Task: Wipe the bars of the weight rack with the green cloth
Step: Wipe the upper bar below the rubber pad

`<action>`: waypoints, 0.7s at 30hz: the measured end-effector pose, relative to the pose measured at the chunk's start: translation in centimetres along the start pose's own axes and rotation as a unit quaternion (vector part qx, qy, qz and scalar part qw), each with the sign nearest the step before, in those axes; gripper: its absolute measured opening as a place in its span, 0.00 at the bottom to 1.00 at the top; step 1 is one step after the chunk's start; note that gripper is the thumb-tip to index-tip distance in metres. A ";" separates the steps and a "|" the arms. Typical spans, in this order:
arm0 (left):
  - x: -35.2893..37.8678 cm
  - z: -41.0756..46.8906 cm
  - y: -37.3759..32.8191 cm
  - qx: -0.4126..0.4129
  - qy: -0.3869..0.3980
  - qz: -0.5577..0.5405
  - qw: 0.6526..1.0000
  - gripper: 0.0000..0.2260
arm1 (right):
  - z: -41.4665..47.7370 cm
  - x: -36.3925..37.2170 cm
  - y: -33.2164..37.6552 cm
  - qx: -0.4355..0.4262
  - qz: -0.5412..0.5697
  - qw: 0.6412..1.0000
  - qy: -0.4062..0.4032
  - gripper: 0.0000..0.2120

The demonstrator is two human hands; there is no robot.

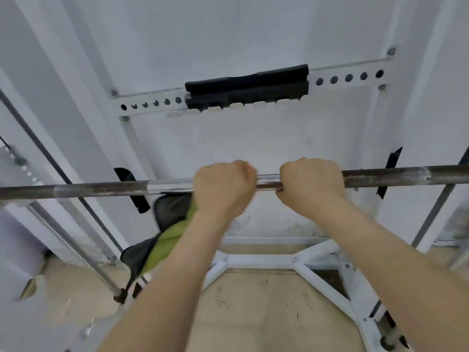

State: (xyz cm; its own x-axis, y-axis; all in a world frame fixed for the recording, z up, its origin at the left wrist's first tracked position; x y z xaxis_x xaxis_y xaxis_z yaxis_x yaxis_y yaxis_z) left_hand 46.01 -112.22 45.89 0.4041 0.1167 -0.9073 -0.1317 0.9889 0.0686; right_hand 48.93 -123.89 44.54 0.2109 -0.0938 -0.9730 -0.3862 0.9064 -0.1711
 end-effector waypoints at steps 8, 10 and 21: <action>0.1 -0.8 2.0 0.046 0.001 -0.032 0.998 0.19 | 0.3 0.1 0.0 -0.032 -0.004 0.999 0.011 0.12; 0.0 -1.5 8.5 -0.013 -0.006 -0.036 0.999 0.18 | 0.3 0.2 -0.2 -0.022 -0.010 1.000 0.017 0.10; 0.8 -1.8 12.4 0.035 0.018 -0.106 0.994 0.18 | 2.5 -2.0 11.0 -0.109 0.119 0.986 0.045 0.10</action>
State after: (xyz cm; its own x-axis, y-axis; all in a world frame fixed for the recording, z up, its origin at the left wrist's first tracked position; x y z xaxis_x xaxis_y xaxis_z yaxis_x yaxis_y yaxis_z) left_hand 43.06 -100.06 45.27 0.3824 -0.0975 -0.9188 0.0167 0.9950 -0.0987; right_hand 46.54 -112.66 45.02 0.0138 0.0649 -0.9978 -0.6014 0.7978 0.0435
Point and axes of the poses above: each hand's wrist, its own z-axis towards the middle knuckle, its own x-axis out of the palm, y = z × x, the point moved 10 cm from there along z, towards the middle knuckle, and after that the axes turned 14 degrees about y, right-handed, at the moved point
